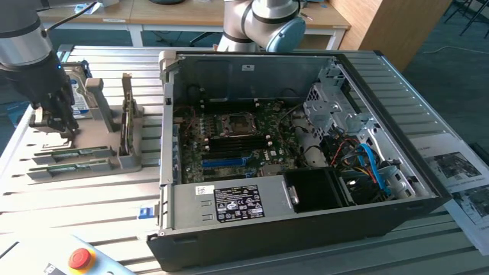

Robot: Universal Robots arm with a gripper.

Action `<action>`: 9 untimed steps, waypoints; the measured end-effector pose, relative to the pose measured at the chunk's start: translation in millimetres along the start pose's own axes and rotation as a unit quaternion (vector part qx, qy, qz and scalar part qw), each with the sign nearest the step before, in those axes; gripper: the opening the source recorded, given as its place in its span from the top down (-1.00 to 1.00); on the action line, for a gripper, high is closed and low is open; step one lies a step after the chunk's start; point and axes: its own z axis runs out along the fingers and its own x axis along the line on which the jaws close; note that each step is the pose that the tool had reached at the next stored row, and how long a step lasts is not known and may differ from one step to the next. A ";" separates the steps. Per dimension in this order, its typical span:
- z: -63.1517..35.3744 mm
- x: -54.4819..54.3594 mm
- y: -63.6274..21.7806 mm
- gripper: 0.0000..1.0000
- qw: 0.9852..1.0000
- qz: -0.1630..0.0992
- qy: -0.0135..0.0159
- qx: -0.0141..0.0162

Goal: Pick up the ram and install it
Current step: 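Pick up the ram and move it above insertion slot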

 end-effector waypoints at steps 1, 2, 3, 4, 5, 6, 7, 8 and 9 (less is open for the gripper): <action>0.0 0.0 0.0 0.38 1.000 0.000 0.000 0.000; 0.0 0.0 0.0 0.38 1.000 0.000 0.000 0.000; 0.1 0.0 0.0 0.38 1.000 0.000 0.000 0.000; 0.2 0.0 0.0 0.38 1.000 0.000 0.000 0.000; 0.3 0.2 0.1 0.38 1.000 0.000 0.000 0.000; 0.4 0.9 0.1 0.38 1.000 0.000 0.000 0.000; 0.3 1.8 0.0 0.38 1.000 0.000 0.000 0.000; 0.2 2.9 0.0 0.38 1.000 0.000 0.000 0.000; 0.2 4.1 0.0 0.38 1.000 0.000 0.000 0.000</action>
